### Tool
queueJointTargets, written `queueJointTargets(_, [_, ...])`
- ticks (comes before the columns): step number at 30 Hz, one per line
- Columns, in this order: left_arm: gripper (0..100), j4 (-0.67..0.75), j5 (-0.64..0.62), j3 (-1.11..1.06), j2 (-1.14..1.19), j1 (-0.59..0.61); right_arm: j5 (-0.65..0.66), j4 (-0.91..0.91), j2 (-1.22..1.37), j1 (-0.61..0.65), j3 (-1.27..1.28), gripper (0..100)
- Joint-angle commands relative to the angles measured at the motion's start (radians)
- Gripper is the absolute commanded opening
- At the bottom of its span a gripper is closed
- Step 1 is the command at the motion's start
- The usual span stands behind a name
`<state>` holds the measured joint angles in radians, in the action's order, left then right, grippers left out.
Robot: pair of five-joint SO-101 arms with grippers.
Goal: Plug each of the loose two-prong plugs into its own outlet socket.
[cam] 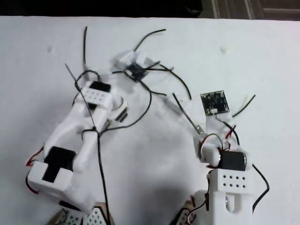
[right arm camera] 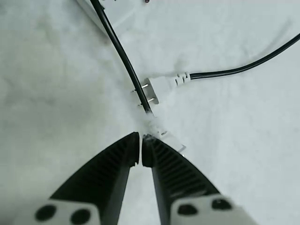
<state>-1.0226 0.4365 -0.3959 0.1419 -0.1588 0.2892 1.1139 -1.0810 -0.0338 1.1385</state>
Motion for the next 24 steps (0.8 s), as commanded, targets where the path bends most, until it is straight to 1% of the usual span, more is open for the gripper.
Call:
queueJointTargets(1, [13,0.017,0.014,-0.018,-0.067,-0.016,-0.009,-0.015,0.001,-0.008,-0.005,1.9])
queueJointTargets(5, [19,-0.023,0.017,-0.035,-0.068,-0.054,-0.009,-0.015,0.002,-0.007,-0.005,1.9])
queueJointTargets(8, [19,-0.052,0.020,-0.041,-0.107,-0.087,-0.009,-0.015,0.005,-0.007,-0.003,1.9])
queueJointTargets(12, [20,-0.071,0.020,-0.114,-0.239,-0.153,-0.009,-0.015,0.007,-0.007,-0.003,1.9])
queueJointTargets(16, [20,-0.069,0.011,-0.227,-0.383,-0.251,-0.009,-0.015,0.007,-0.007,-0.003,1.9])
queueJointTargets(18, [20,-0.068,0.011,-0.259,-0.447,-0.269,-0.009,-0.015,0.007,-0.007,-0.003,1.9])
queueJointTargets(20, [20,-0.068,0.011,-0.264,-0.498,-0.245,-0.009,-0.015,0.007,-0.007,-0.003,1.9])
queueJointTargets(24, [20,-0.072,0.018,-0.258,-0.572,-0.145,-0.009,-0.010,0.008,-0.007,-0.003,2.1])
